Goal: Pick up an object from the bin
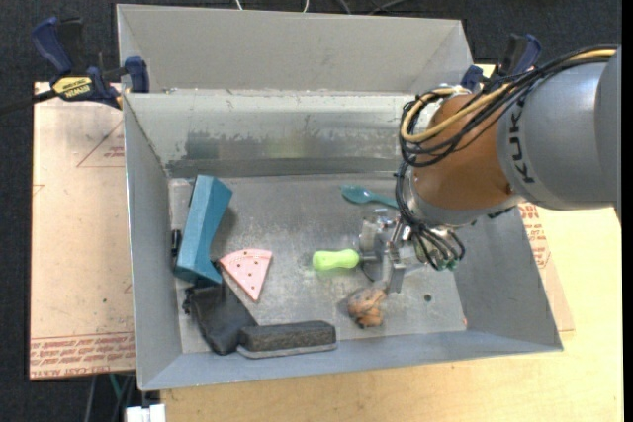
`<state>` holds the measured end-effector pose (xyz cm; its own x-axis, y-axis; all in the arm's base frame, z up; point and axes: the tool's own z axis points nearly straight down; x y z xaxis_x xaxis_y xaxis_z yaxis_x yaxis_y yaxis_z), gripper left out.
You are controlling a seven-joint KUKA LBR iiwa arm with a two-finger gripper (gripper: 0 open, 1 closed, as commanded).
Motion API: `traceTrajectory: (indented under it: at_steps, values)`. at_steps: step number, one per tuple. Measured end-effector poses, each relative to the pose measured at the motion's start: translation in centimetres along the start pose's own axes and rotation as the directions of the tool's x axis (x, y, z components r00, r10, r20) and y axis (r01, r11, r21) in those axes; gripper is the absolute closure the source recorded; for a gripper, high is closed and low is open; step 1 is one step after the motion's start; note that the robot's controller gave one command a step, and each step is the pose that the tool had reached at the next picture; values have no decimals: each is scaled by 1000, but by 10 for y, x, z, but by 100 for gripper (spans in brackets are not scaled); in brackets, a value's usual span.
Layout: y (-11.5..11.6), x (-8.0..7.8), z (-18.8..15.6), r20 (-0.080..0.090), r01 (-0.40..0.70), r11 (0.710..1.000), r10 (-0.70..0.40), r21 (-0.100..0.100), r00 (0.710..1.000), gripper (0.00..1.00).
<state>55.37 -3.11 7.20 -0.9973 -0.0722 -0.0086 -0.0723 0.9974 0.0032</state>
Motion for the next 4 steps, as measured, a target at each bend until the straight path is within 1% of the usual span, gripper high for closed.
traceTrajectory:
  at_steps: [1,2,3,4]
  values:
    - [12,1,-1,11,209,978,-209,4,978,100]
    - [12,1,-1,11,210,978,-210,4,978,100]
    - [10,3,-42,3,332,943,-332,0,943,100]
    - [19,-7,-117,7,272,962,-272,1,962,100]
